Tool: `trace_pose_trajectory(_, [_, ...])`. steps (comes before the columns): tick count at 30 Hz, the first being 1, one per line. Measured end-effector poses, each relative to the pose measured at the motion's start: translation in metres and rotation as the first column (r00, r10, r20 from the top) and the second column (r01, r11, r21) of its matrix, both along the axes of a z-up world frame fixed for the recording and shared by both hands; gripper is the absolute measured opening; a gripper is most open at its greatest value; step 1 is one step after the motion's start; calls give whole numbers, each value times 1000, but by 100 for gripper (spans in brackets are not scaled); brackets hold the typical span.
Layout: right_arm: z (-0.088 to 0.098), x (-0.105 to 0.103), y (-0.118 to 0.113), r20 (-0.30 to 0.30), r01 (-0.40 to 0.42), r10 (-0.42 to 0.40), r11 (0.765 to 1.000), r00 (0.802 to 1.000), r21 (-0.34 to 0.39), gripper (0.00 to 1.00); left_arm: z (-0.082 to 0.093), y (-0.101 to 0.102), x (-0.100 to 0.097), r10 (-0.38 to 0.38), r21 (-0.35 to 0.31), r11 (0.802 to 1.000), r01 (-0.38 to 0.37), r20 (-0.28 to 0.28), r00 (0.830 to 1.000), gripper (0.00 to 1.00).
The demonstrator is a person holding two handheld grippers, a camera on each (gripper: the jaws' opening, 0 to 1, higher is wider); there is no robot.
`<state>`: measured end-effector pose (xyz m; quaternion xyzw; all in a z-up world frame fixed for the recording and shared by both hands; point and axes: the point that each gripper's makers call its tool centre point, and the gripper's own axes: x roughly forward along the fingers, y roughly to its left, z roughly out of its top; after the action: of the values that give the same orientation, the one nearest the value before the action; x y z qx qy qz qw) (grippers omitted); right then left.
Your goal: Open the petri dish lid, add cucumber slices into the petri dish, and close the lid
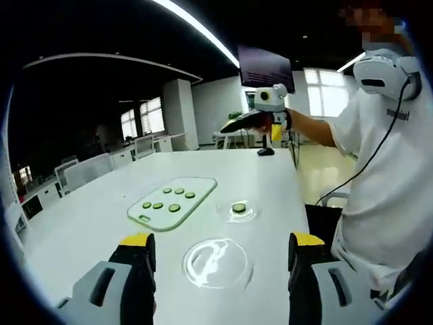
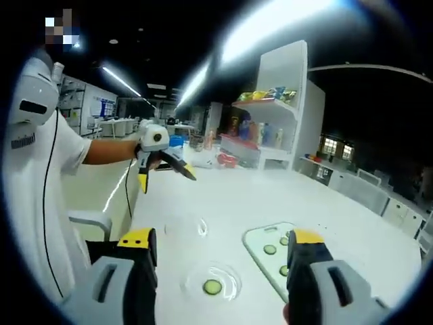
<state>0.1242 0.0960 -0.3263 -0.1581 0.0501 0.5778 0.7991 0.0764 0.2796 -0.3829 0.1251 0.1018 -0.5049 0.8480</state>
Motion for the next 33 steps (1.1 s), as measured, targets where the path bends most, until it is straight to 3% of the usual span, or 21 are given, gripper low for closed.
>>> trace_pose_trajectory(7, [-16,-9,34,-8,-100,100,992,995,-72,79,-14,10,6,18,8,1000,-18,-28,999,81])
trace_pose_trajectory(19, [-55,-13,81,-38,-222,219,962,975,-158,79,-44,11,12,16,49,999,-12,-84,996,82])
trace_pose_trajectory(33, [-103,-14,117,-105,-303,286,927,952,-223,80,-67,6,21,4,80,997,6,-123,992,82])
